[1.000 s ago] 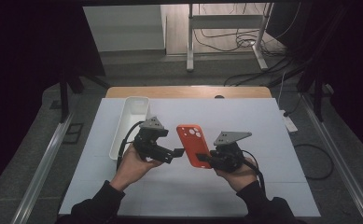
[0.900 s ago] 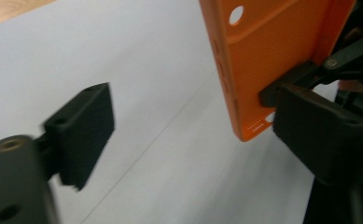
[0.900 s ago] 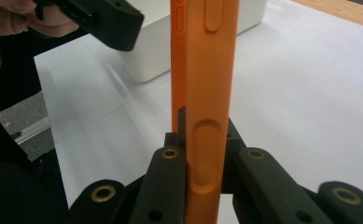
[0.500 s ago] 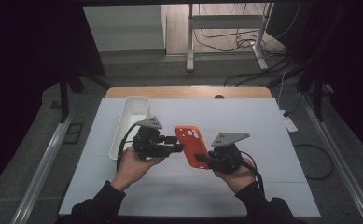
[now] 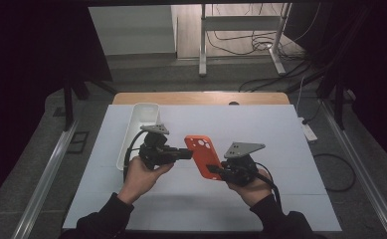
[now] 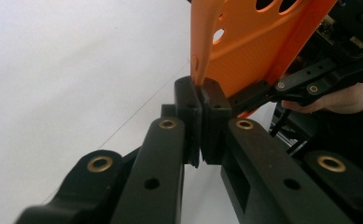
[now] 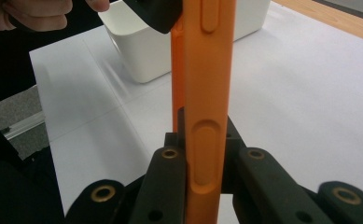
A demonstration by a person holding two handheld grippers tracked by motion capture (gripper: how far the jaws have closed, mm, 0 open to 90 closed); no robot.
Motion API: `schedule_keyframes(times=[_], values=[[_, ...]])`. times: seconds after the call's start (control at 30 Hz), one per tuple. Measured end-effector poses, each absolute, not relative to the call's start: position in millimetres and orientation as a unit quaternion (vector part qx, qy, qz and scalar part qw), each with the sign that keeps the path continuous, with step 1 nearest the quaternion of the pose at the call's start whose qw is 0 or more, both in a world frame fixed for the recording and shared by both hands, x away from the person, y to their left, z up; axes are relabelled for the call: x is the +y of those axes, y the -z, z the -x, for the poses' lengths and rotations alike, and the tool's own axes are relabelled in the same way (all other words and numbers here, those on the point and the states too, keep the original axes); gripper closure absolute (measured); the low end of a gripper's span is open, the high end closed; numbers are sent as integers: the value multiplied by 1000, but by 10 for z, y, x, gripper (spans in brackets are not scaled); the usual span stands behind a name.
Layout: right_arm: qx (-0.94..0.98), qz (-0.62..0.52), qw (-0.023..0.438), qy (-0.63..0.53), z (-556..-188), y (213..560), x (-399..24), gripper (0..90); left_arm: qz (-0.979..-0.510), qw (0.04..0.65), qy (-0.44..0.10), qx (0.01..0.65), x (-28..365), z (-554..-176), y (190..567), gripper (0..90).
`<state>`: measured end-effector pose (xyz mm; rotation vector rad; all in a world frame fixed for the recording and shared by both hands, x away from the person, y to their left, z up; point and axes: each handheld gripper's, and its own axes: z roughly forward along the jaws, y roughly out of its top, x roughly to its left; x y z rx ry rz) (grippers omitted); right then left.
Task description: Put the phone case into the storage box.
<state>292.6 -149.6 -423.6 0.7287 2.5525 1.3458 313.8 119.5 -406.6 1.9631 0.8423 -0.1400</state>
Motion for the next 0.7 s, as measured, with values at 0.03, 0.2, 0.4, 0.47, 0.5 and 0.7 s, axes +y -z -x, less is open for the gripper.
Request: schedule_keyframes(times=[0.03, 0.2, 0.4, 0.47, 0.5, 0.7], values=[[855, -244, 83, -451, -2926, 4236, -1496, 842, -801, 484, 61, 348, 1196, -3140, 4072, 891], [855, -247, 82, -449, -2933, 4251, -1496, 835, -793, 484, 73, 362, 1196, -3141, 4080, 895], [854, -246, 71, -453, -2925, 4255, -1476, 793, -784, 494, 83, 366, 1200, -3136, 4076, 895], [854, -244, 71, -454, -2912, 4252, -1458, 773, -784, 493, 85, 367, 1187, -3130, 4074, 895], [855, -243, 74, -453, -2908, 4252, -1451, 762, -784, 493, 86, 366, 1178, -3127, 4076, 896], [857, -241, 82, -448, -2881, 4258, -1403, 639, -790, 486, 83, 364, 1149, -3120, 4076, 895]])
